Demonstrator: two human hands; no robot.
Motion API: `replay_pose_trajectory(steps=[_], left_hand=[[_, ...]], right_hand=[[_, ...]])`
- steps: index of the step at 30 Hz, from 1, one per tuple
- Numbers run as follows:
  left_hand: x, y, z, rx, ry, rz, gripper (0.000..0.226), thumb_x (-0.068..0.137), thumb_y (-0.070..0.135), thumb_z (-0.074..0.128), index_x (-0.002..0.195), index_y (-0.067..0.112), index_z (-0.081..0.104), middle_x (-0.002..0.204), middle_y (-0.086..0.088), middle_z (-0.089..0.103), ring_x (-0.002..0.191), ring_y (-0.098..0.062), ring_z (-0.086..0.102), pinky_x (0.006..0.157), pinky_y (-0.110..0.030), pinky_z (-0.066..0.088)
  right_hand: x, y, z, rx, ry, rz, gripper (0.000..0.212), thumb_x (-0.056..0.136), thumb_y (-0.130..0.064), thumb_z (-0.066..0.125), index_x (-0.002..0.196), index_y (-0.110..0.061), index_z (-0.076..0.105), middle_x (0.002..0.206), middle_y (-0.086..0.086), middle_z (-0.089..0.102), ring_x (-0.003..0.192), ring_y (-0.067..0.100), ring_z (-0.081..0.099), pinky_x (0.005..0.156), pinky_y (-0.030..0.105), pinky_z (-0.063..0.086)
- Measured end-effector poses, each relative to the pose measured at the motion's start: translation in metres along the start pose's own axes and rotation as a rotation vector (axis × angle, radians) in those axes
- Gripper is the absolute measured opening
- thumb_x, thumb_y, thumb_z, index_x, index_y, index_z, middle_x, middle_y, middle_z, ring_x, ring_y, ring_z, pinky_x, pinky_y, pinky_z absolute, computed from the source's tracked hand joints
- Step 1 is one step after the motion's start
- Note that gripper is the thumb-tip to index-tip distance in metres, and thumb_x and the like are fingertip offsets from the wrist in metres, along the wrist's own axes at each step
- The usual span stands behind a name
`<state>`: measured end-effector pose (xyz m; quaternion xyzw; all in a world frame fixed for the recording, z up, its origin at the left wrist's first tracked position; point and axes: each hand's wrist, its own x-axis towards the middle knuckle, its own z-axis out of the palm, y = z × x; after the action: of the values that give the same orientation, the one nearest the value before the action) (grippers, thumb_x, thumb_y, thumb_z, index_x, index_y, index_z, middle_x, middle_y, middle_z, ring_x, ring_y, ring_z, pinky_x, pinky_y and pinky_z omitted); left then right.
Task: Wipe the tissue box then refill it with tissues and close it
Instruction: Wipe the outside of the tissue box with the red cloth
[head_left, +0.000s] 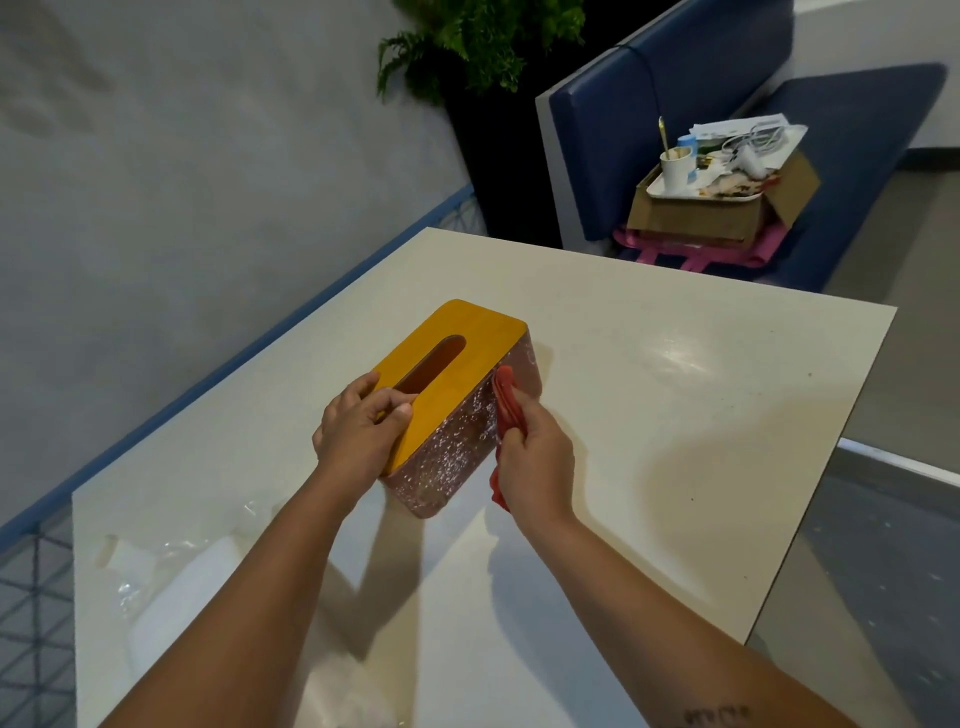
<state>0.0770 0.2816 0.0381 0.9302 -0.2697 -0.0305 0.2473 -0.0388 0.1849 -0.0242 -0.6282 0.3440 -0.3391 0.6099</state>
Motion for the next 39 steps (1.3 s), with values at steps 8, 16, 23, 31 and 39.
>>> replay_pose_trajectory(steps=[8, 16, 23, 31, 39], left_hand=[[0.001, 0.0, 0.001, 0.027, 0.014, -0.006, 0.018, 0.095, 0.036, 0.047, 0.101, 0.034, 0.064, 0.148, 0.008, 0.034, 0.137, -0.022, 0.025, 0.109, -0.049, 0.015], [0.0, 0.001, 0.0, 0.031, 0.01, 0.002, 0.017, 0.095, 0.036, 0.047, 0.099, 0.034, 0.063, 0.148, 0.008, 0.034, 0.137, -0.022, 0.025, 0.11, -0.048, 0.015], [-0.001, 0.001, 0.0, 0.026, 0.004, 0.019, 0.018, 0.094, 0.035, 0.047, 0.1, 0.033, 0.064, 0.148, 0.009, 0.034, 0.137, -0.021, 0.025, 0.11, -0.046, 0.014], [0.0, 0.0, 0.001, 0.019, 0.013, 0.019, 0.017, 0.094, 0.035, 0.047, 0.1, 0.034, 0.064, 0.148, 0.008, 0.034, 0.137, -0.021, 0.024, 0.11, -0.046, 0.014], [-0.001, -0.001, 0.001, 0.003, 0.013, 0.02, 0.015, 0.095, 0.035, 0.047, 0.098, 0.036, 0.062, 0.148, 0.008, 0.033, 0.137, -0.021, 0.024, 0.11, -0.046, 0.013]], right_hand=[[0.01, -0.008, -0.03, 0.198, -0.205, 0.211, 0.04, 0.082, 0.008, 0.042, 0.096, -0.016, 0.07, 0.069, 0.012, 0.065, 0.055, 0.027, 0.059, 0.054, 0.035, 0.049], [0.04, -0.021, -0.057, 0.19, 0.026, 0.297, 0.036, 0.08, 0.003, 0.038, 0.078, -0.023, 0.062, 0.082, 0.012, 0.064, 0.071, 0.027, 0.062, 0.063, 0.035, 0.05], [0.051, -0.025, -0.032, 0.076, -0.007, 0.248, 0.033, 0.08, -0.001, 0.037, 0.092, -0.013, 0.065, 0.089, 0.011, 0.066, 0.084, 0.03, 0.063, 0.075, 0.042, 0.052], [0.03, -0.027, -0.02, -0.023, 0.004, 0.024, 0.039, 0.089, -0.004, 0.037, 0.111, -0.02, 0.065, 0.106, 0.0, 0.064, 0.095, 0.016, 0.06, 0.084, 0.035, 0.051], [0.0, -0.009, 0.0, 0.036, -0.008, -0.02, 0.045, 0.088, -0.004, 0.038, 0.121, -0.022, 0.062, 0.106, 0.003, 0.065, 0.091, 0.022, 0.062, 0.08, 0.042, 0.055]])
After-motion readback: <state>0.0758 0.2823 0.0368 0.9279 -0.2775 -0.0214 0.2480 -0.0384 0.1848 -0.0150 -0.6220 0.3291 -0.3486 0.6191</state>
